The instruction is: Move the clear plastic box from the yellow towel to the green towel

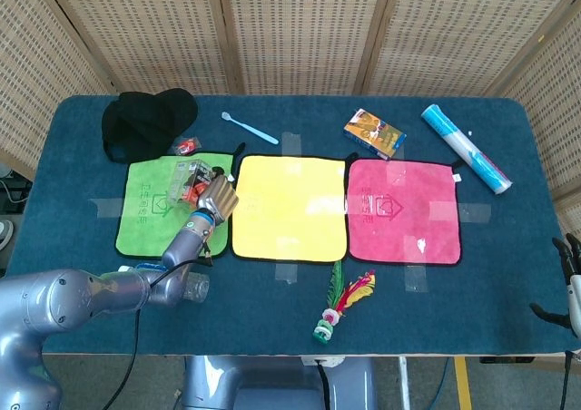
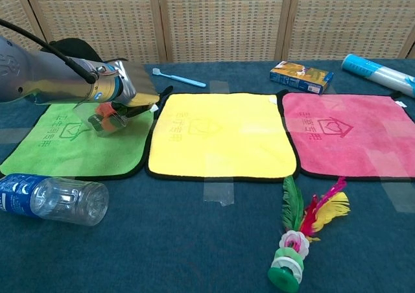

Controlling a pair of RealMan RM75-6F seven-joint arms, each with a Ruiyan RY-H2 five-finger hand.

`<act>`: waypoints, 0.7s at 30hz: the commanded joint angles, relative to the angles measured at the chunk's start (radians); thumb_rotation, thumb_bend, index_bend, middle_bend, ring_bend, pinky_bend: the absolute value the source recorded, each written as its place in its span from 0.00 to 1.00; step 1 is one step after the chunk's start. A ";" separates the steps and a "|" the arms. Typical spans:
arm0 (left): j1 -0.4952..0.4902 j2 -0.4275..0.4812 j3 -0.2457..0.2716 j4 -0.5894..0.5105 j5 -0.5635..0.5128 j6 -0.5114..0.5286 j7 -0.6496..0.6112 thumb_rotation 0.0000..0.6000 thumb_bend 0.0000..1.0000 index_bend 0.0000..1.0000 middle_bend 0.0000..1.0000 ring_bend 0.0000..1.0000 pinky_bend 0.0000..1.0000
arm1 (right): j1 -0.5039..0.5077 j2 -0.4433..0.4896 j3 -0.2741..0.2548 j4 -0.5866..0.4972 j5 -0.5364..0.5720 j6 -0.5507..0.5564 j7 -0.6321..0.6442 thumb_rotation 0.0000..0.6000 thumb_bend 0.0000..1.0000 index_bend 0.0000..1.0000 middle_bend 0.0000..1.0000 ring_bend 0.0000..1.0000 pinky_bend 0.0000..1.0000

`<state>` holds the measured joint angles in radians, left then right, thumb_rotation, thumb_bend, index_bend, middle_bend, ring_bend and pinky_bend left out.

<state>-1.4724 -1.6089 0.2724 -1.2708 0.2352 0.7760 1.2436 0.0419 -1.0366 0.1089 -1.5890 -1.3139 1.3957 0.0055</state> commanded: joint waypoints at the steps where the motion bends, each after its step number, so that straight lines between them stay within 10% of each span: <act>1: 0.001 0.003 -0.001 -0.003 0.000 0.002 0.002 1.00 1.00 0.54 0.28 0.29 0.19 | 0.000 0.000 0.000 -0.001 0.000 0.001 -0.001 1.00 0.00 0.00 0.00 0.00 0.00; 21: 0.030 0.053 -0.018 -0.052 0.030 0.037 -0.024 1.00 1.00 0.51 0.27 0.29 0.19 | -0.003 0.006 -0.001 -0.010 -0.004 0.007 0.003 1.00 0.00 0.00 0.00 0.00 0.00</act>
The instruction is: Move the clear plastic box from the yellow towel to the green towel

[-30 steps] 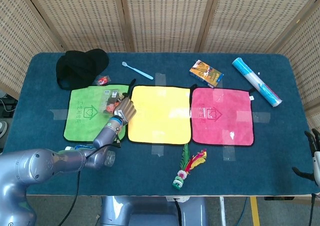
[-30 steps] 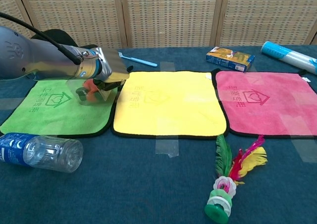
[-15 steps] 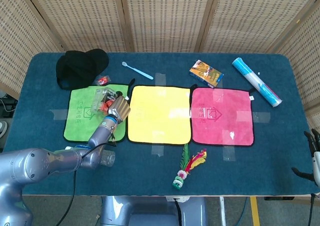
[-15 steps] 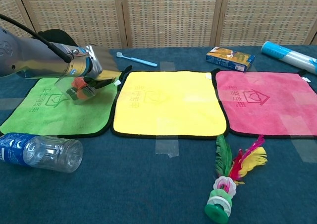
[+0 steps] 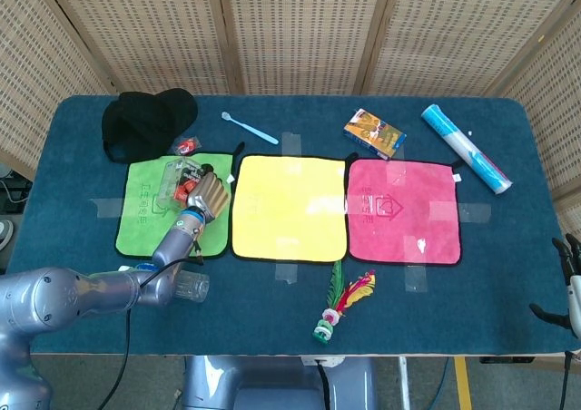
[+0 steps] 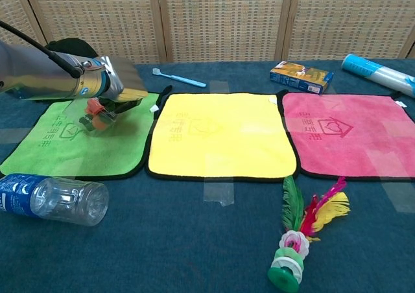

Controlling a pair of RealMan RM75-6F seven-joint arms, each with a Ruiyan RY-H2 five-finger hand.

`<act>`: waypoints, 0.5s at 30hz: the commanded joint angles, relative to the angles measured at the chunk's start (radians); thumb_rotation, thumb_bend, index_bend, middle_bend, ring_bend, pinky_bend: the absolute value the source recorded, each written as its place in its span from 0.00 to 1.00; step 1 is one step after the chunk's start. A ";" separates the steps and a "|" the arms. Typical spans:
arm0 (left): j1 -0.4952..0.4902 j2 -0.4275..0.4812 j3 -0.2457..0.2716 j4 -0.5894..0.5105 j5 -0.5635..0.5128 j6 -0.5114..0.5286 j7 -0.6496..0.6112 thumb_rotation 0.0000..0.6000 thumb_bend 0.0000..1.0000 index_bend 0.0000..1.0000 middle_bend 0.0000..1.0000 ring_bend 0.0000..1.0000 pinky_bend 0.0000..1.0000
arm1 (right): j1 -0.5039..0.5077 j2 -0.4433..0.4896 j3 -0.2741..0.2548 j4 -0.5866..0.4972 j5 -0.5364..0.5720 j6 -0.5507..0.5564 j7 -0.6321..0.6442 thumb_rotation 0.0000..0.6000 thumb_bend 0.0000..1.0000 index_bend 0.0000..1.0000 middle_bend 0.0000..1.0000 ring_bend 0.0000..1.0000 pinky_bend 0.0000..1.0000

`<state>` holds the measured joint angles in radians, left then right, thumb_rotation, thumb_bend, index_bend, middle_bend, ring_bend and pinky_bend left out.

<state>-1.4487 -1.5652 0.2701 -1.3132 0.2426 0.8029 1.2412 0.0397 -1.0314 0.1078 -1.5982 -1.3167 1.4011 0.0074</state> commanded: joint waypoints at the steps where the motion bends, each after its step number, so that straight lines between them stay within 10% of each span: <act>1: 0.010 0.012 -0.019 -0.012 0.034 0.011 -0.029 1.00 1.00 0.49 0.26 0.28 0.18 | -0.001 0.001 0.000 -0.001 -0.001 0.002 0.002 1.00 0.00 0.00 0.00 0.00 0.00; 4: 0.024 0.031 -0.043 -0.026 0.093 0.014 -0.076 1.00 0.98 0.32 0.13 0.19 0.16 | -0.001 0.003 0.000 -0.004 -0.003 0.004 0.002 1.00 0.00 0.00 0.00 0.00 0.00; 8: 0.041 0.055 -0.075 -0.047 0.167 0.018 -0.138 1.00 0.53 0.04 0.00 0.01 0.05 | -0.002 0.004 -0.002 -0.006 -0.007 0.006 0.003 1.00 0.00 0.00 0.00 0.00 0.00; 15: 0.098 0.142 -0.205 -0.143 0.329 0.081 -0.352 1.00 0.08 0.00 0.00 0.00 0.00 | -0.007 0.011 -0.004 -0.016 -0.015 0.015 0.007 1.00 0.00 0.00 0.00 0.00 0.00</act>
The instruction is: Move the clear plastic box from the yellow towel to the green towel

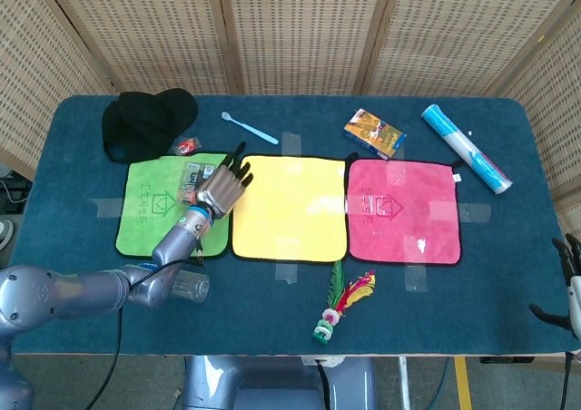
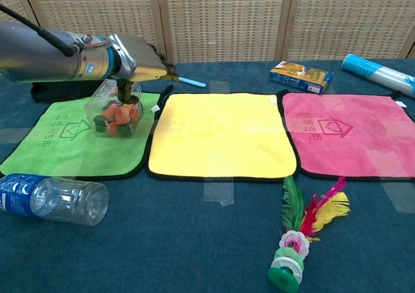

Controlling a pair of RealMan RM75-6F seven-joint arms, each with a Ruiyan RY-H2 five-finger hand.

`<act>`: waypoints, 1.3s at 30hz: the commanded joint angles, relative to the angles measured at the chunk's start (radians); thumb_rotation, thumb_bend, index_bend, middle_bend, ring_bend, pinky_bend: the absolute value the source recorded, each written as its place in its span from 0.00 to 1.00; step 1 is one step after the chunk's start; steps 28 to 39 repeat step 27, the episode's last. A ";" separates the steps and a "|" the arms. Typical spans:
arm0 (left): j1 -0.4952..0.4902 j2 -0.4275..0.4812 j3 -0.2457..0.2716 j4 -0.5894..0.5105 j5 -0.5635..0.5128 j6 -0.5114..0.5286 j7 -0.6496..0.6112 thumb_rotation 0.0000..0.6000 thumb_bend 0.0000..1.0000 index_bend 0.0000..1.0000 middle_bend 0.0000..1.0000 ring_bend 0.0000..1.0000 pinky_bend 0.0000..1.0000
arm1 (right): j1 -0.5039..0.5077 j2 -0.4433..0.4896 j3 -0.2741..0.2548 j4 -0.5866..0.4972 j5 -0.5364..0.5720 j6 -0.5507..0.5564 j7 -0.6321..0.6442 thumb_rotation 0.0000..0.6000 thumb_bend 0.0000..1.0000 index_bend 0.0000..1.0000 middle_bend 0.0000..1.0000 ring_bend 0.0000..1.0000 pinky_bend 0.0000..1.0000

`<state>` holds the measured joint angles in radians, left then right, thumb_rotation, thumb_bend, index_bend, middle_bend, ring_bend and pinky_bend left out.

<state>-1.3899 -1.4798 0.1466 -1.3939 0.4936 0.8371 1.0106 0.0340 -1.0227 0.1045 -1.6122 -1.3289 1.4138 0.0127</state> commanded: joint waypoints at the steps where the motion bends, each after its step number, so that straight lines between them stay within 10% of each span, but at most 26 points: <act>1: 0.065 0.093 -0.125 -0.106 0.100 0.086 -0.196 1.00 0.05 0.00 0.00 0.00 0.00 | -0.003 0.003 -0.001 -0.005 -0.006 0.006 0.004 1.00 0.00 0.00 0.00 0.00 0.00; 10: 0.293 0.263 -0.157 -0.322 0.236 0.283 -0.466 1.00 0.00 0.00 0.00 0.00 0.00 | -0.005 0.005 -0.006 -0.007 -0.019 0.011 0.010 1.00 0.00 0.00 0.00 0.00 0.00; 24: 0.855 0.402 0.049 -0.416 0.660 0.776 -0.863 1.00 0.00 0.00 0.00 0.00 0.00 | -0.018 -0.001 -0.006 -0.017 -0.038 0.056 -0.017 1.00 0.00 0.00 0.00 0.00 0.00; 39: 0.913 0.415 0.059 -0.410 0.688 0.799 -0.906 1.00 0.00 0.00 0.00 0.00 0.00 | -0.021 -0.001 -0.009 -0.021 -0.045 0.064 -0.023 1.00 0.00 0.00 0.00 0.00 0.00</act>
